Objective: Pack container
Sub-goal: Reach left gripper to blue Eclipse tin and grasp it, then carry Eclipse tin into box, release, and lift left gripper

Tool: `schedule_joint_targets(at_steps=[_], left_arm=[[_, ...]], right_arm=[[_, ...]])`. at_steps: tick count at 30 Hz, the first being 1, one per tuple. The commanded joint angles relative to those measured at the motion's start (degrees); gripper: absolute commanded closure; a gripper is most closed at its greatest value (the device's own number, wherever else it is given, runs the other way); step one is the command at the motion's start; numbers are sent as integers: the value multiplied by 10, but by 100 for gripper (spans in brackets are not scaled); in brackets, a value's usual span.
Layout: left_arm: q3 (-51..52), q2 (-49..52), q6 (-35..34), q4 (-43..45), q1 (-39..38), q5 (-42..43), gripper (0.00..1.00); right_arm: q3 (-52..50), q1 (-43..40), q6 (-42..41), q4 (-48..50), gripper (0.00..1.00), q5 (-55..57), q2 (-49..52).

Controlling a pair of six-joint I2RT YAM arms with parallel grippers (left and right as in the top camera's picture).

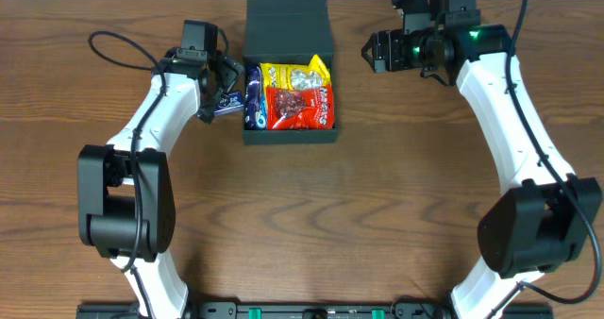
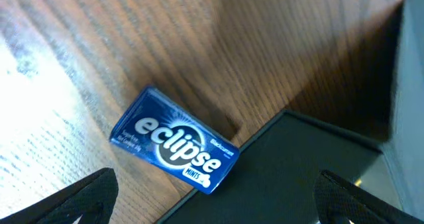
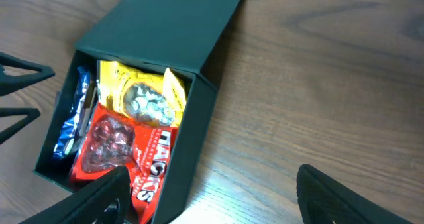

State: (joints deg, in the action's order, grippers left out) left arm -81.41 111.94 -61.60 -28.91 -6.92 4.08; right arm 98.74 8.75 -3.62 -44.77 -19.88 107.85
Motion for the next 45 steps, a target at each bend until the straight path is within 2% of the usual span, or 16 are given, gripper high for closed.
schedule_joint_targets(at_steps=[1, 11, 16, 17, 20, 24, 31, 34, 45], left_arm=[[-2, 17, -87, -5, 1, -16, 5], [-2, 65, -123, -4, 1, 18, 4], [-2, 77, -138, -4, 1, 18, 0], [-2, 81, -139, -3, 2, 18, 5], [-2, 93, -147, -1, 2, 18, 10], [-2, 99, -147, 5, 2, 19, 24], [-2, 99, -147, 4, 16, 20, 34], [-2, 99, -146, 2, 23, 20, 43], [-2, 99, -110, -13, 29, 21, 54]], right_arm=[[10, 3, 3, 0, 19, 0, -7], [10, 3, 3, 0, 16, 0, -7], [10, 3, 3, 0, 15, 0, -7], [10, 3, 3, 0, 15, 0, -7], [10, 3, 3, 0, 15, 0, -7], [9, 3, 3, 0, 14, 0, -7], [9, 3, 3, -1, 13, 0, -7], [9, 3, 3, -3, 13, 0, -7], [9, 3, 3, -12, 12, 0, -7]])
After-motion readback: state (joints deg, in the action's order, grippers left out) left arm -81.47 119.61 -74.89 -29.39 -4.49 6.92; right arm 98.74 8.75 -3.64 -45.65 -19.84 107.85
